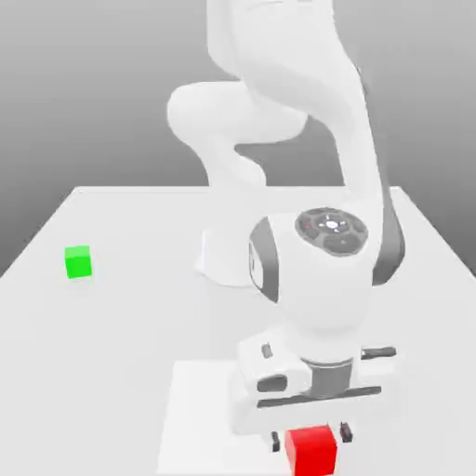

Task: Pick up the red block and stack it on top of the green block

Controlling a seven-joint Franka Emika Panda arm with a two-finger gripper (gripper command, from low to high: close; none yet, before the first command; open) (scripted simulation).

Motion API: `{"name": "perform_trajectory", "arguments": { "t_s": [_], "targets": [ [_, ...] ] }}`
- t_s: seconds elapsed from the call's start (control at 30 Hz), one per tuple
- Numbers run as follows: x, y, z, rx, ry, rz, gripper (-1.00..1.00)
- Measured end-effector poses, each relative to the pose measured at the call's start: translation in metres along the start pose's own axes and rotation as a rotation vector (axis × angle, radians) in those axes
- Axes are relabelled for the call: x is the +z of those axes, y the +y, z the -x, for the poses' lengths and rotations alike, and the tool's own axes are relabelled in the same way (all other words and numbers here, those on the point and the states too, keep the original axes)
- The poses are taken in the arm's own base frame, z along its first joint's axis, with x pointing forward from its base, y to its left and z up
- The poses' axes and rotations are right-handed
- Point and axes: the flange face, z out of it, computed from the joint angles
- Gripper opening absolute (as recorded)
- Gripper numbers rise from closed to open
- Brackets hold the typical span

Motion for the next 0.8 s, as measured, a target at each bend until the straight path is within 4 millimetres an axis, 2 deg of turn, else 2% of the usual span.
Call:
{"name": "perform_trajectory", "arguments": {
  "t_s": [0.13, 0.17, 0.3, 0.33, 0.43, 0.53, 0.6, 0.63, 0.67, 0.73, 0.77, 0.8],
  "targets": [
    [0.003, 0.000, 0.000, 0.000, 0.000, 0.000, -1.00],
    [-0.002, 0.000, 0.000, 0.000, 0.000, 0.000, -1.00],
    [-0.047, 0.000, 0.000, 0.000, 0.000, 0.000, -1.00],
    [-0.058, 0.006, -0.005, 0.014, 0.003, 0.003, -1.00],
    [-0.073, 0.069, -0.045, 0.161, 0.032, 0.027, -1.00],
    [-0.084, 0.140, -0.075, 0.317, 0.055, 0.050, -1.00],
    [-0.091, 0.204, -0.093, 0.458, 0.066, 0.064, -1.00],
    [-0.096, 0.248, -0.101, 0.556, 0.071, 0.073, -1.00],
    [-0.100, 0.296, -0.104, 0.661, 0.076, 0.083, -1.00],
    [-0.108, 0.386, -0.096, 0.866, 0.078, 0.098, -1.00],
    [-0.110, 0.410, -0.088, 0.924, 0.079, 0.101, -1.00],
    [-0.112, 0.421, -0.081, 0.953, 0.079, 0.101, -1.00]
  ]
}}
